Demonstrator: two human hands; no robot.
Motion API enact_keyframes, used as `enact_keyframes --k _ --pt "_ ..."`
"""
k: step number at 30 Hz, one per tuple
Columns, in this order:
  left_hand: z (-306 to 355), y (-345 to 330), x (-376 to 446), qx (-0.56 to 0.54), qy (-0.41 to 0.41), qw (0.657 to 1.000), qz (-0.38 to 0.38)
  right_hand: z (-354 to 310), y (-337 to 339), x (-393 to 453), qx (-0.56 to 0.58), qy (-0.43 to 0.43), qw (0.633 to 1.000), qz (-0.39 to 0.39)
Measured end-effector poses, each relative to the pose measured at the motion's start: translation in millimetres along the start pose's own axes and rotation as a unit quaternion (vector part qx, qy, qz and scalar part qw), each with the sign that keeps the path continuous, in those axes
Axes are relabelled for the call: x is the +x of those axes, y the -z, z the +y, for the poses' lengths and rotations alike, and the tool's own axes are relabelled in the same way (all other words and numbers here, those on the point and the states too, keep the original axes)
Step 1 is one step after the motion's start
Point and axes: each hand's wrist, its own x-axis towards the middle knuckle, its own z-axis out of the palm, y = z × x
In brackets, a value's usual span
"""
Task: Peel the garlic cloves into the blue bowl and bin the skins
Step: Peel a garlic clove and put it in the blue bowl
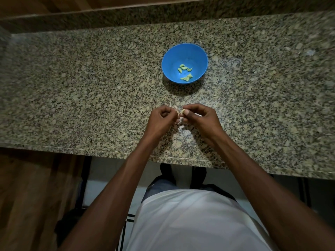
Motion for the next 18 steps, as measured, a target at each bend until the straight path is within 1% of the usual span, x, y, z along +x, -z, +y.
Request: enact_keyframes --k 3,5,7,10,13,16,18 --pt "-1.2 0.2 -6.2 -0.058 0.028 0.998 0.009 2.9 3.1 -2.7 0.053 -0.038 0.998 -0.002" --pt "-3.8 0.4 -10.9 -0.084 0.032 0.996 0.016 3.3 7.4 -5.2 0.049 -0.058 0.997 0.005" --pt "-6.3 2.8 -14.6 -0.1 0.033 0.994 0.034 1.8 12.1 -8.7 0.021 -0.071 0.997 0.02" --pt "-9.8 9.2 -16.1 -0.101 0.035 0.993 0.051 -0.3 21.3 -8.0 -0.047 -0.056 0.997 0.036" --pt "-13.4 16.8 -13.8 -0.09 0.034 0.994 0.054 -6.6 31.3 0.2 -0.148 -0.017 0.988 0.044" --pt "-15.9 21.6 -11.2 -0.091 0.032 0.994 0.058 -20.0 39.4 15.3 -0.274 0.031 0.96 0.055" --pt "-15.9 22.1 -10.0 -0.088 0.025 0.993 0.068 -30.1 43.8 28.6 -0.338 0.059 0.937 0.063"
